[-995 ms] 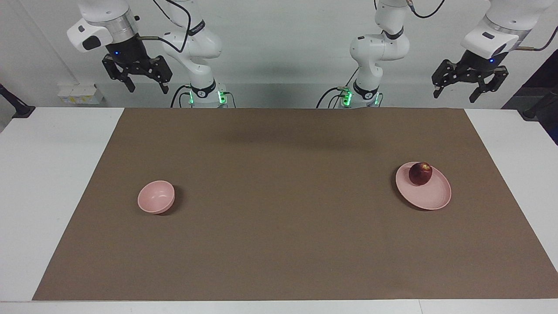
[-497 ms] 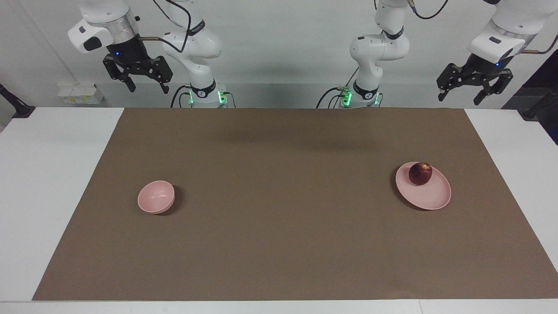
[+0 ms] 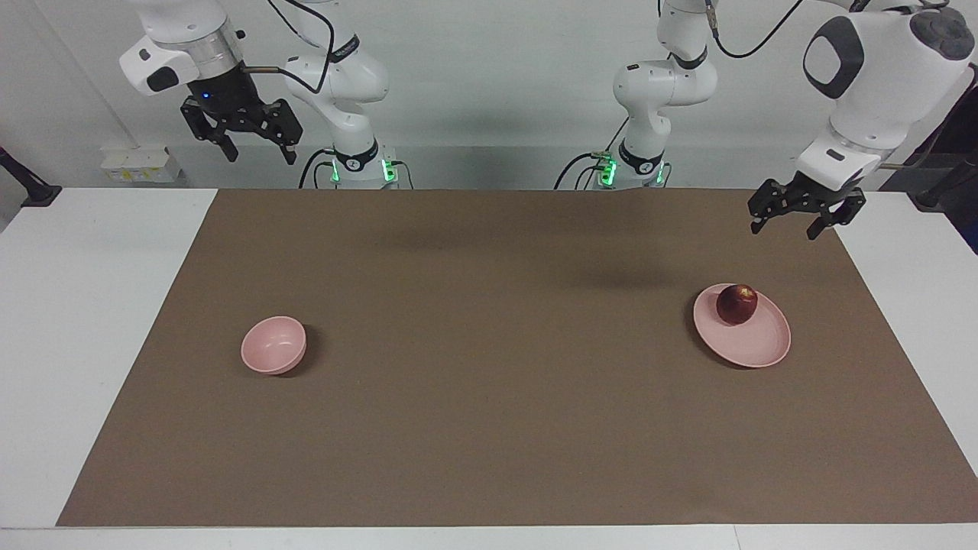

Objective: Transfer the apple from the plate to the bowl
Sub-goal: 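Reach the left gripper into the pink bowl and grasp the apple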

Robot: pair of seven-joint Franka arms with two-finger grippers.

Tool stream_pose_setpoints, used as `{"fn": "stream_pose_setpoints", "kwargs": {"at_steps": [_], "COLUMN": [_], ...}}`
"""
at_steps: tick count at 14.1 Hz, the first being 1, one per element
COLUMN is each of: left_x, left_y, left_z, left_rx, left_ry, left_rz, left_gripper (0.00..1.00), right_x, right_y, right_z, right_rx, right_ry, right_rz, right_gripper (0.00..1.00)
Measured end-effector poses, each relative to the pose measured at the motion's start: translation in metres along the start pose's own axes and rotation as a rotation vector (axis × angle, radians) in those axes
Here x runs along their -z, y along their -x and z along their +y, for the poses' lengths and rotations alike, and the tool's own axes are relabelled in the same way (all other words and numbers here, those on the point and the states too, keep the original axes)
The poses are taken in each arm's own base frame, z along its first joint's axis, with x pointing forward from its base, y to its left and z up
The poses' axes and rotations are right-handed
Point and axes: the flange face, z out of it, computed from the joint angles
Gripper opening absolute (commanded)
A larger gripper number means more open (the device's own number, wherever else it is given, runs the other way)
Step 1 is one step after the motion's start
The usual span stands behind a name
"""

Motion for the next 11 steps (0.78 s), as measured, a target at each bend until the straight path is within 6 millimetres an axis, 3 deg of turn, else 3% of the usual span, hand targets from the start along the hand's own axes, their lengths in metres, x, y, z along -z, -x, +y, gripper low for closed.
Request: {"fn": "stream_pose_setpoints", "kwargs": {"at_steps": [7, 11], "left_x": [-0.088, -0.135], "left_y": [0.008, 0.005], "left_z": [-0.036, -0.045], "left_rx": [0.019, 0.028], "left_ry": [-0.015, -0.016], "left_rz": [0.048, 0.048], "left_gripper": [1.0, 1.0], "right_x": [0.0, 0.0], "right_y": [0.0, 0.0], "right_z": [0.003, 0.003], "right_rx": [-0.005, -0.005], "right_ry": [0.0, 0.0], "right_rz": [-0.001, -0.001], "right_gripper": [1.0, 1.0]}}
